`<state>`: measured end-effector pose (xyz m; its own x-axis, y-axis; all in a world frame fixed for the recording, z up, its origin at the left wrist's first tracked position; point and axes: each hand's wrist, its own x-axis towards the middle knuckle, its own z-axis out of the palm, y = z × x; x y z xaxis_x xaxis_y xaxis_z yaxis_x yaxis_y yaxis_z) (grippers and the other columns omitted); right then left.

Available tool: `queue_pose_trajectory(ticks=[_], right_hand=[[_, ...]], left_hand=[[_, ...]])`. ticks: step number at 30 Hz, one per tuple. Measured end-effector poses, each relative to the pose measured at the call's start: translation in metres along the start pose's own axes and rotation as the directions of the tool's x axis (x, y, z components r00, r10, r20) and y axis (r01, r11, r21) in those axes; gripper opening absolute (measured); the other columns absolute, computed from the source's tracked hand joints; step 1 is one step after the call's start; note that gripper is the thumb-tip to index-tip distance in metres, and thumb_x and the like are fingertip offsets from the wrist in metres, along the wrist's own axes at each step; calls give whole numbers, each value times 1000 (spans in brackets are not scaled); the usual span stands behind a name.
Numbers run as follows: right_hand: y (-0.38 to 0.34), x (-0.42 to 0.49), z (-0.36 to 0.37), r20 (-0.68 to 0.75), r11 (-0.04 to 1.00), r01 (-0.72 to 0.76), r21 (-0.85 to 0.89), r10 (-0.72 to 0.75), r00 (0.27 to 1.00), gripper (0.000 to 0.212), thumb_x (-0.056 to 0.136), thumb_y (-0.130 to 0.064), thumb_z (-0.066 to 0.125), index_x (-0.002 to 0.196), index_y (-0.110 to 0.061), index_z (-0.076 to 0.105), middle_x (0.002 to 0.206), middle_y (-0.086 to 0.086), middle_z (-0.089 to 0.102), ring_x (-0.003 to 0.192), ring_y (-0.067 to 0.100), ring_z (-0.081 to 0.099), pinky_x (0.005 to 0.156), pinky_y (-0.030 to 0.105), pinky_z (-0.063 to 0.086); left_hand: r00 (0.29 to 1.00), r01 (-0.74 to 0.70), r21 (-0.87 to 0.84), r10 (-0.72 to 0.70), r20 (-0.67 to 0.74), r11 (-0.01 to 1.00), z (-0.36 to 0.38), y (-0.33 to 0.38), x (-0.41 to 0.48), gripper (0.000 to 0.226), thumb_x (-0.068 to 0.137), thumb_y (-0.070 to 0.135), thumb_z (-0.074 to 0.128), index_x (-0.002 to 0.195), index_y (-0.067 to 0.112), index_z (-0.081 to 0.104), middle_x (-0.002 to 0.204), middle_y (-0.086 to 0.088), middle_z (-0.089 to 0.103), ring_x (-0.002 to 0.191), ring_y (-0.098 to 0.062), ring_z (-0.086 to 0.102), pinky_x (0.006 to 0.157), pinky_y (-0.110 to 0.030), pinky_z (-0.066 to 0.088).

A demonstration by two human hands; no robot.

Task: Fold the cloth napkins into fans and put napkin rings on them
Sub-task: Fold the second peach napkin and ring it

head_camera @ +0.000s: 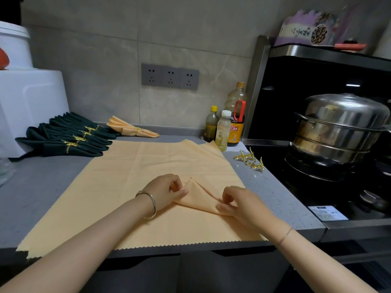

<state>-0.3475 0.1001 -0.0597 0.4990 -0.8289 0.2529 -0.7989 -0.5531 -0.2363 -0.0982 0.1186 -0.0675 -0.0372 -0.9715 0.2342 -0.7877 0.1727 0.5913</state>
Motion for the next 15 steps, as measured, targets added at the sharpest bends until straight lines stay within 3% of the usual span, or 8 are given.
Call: queue_pose_trajectory(ticks=[2, 3, 5, 6, 8, 10, 15], right_hand=[[-1, 1, 2, 7, 999, 7, 36, -7, 1000, 24, 89, -42, 59, 107, -28, 56, 94, -13, 55, 82, 5, 52, 72, 22, 42], [0, 2, 3, 12, 999, 23, 38, -23, 1000, 28, 90, -41, 58, 116, -30, 56, 95, -12, 54, 84, 6, 52, 74, 22, 42], [1, 4, 7, 26, 999, 52, 12, -52, 998, 36, 93, -40, 54, 128, -32, 54, 97, -7, 51, 87, 9, 52, 75, 23, 43], [2, 5, 9, 32, 998, 57, -6, -57, 998, 38, 94, -41, 52, 131, -32, 53, 96, -5, 49, 86, 11, 51, 72, 23, 42], [4, 7, 13, 40, 997, 66, -43, -64, 997, 39, 95, -41, 49, 133, -32, 52, 94, -3, 45, 82, 11, 47, 64, 20, 34], [6, 9, 15, 48, 994, 82, -72, -79, 996, 37, 96, -40, 48, 132, -33, 53, 91, -4, 41, 80, 11, 44, 59, 18, 29], [8, 11, 17, 45, 991, 112, -72, -109, 993, 37, 96, -40, 47, 132, -32, 54, 92, -3, 43, 82, 13, 45, 59, 18, 28]], left_hand=[[1000, -22, 35, 22, 1, 999, 2, 0, 1, 18, 86, 32, 65, 100, 26, 55, 92, 12, 56, 69, -5, 51, 70, -24, 42], [998, -59, 79, 58, 17, 995, 3, 0, 1, 30, 88, 30, 63, 116, 28, 51, 106, 12, 55, 76, -4, 52, 74, -23, 42], [982, -187, 235, 173, 76, 954, 6, 0, 3, 55, 93, 24, 53, 143, 30, 31, 139, 9, 41, 112, -10, 49, 97, -25, 36], [967, -252, 322, 225, 118, 913, 7, 1, 4, 62, 94, 20, 46, 149, 31, 20, 151, 9, 28, 131, -13, 36, 108, -28, 26], [942, -330, 458, 254, 221, 826, 10, 6, 6, 67, 95, 13, 36, 152, 31, 6, 159, 12, 6, 145, -13, 9, 117, -32, 5], [931, -337, 516, 196, 308, 788, 14, 9, 8, 62, 98, 14, 29, 153, 29, 3, 159, 13, 0, 147, -12, -3, 118, -33, -6], [928, -258, 470, 81, 365, 844, 21, 4, 5, 52, 104, 37, 15, 153, 24, 7, 160, 12, 1, 147, -10, -5, 118, -30, -7]])
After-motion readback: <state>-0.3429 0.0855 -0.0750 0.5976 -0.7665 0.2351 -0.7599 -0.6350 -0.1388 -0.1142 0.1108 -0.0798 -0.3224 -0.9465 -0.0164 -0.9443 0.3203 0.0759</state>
